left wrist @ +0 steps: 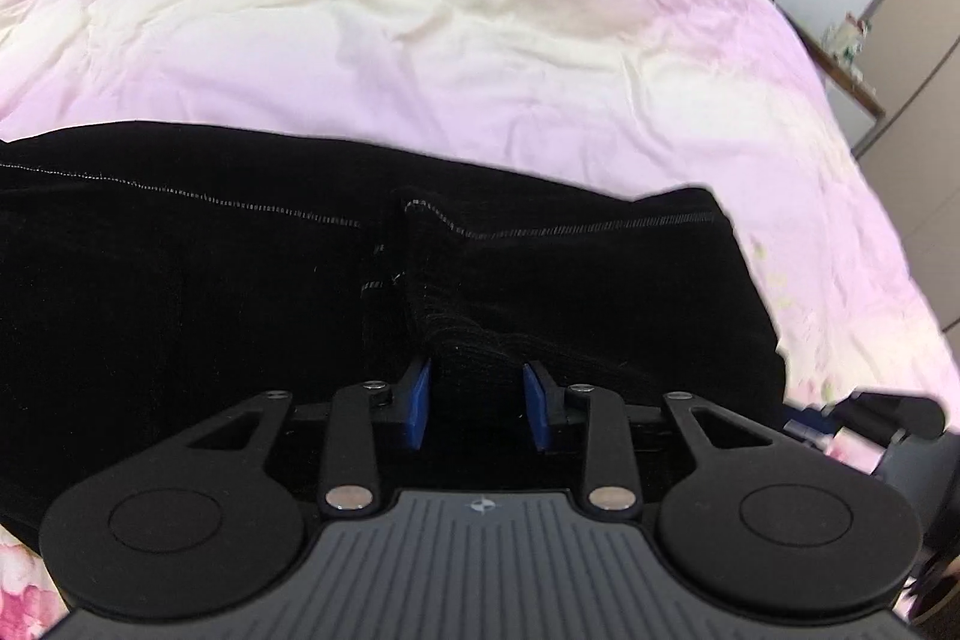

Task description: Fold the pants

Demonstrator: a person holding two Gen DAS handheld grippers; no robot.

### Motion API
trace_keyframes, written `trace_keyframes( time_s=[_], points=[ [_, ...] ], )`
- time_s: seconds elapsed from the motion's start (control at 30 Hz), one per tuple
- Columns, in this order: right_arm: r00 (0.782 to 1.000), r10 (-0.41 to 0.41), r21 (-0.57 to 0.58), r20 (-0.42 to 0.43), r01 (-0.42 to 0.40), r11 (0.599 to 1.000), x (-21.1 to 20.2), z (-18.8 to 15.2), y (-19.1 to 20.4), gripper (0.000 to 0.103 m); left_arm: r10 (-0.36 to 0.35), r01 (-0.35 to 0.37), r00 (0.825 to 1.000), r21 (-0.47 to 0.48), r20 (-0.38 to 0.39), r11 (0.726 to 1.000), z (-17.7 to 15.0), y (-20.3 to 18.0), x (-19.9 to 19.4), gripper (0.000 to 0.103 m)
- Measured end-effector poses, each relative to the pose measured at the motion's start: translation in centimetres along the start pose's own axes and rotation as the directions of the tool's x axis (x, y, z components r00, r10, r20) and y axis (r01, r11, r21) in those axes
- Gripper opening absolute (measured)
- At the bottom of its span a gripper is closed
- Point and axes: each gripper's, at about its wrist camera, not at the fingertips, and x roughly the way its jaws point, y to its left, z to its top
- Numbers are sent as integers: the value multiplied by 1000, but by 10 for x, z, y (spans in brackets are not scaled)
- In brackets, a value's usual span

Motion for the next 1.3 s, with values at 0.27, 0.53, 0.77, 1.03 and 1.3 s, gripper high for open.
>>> trace_keyframes(
  time_s=[0.27,0.53,0.77,1.03,1.3],
  points=[
    [999,2,133,-42,4,991,-11,-20,7,0,85,-81,993,52,-78,995,-15,5,47,35],
    [972,160,252,-174,-113,961,-6,-26,-11,0,83,-71,993,138,-88,988,-5,-2,38,36],
    [992,127,333,-27,-111,937,-37,21,-61,0,-8,9,1000,173,-2,985,11,-2,1,40],
    [993,112,427,31,-114,897,41,99,-110,5,-15,3,996,134,92,991,27,11,7,40],
    [978,146,524,-147,-48,851,128,92,-116,5,82,-85,996,119,25,989,33,24,77,43]
  ],
)
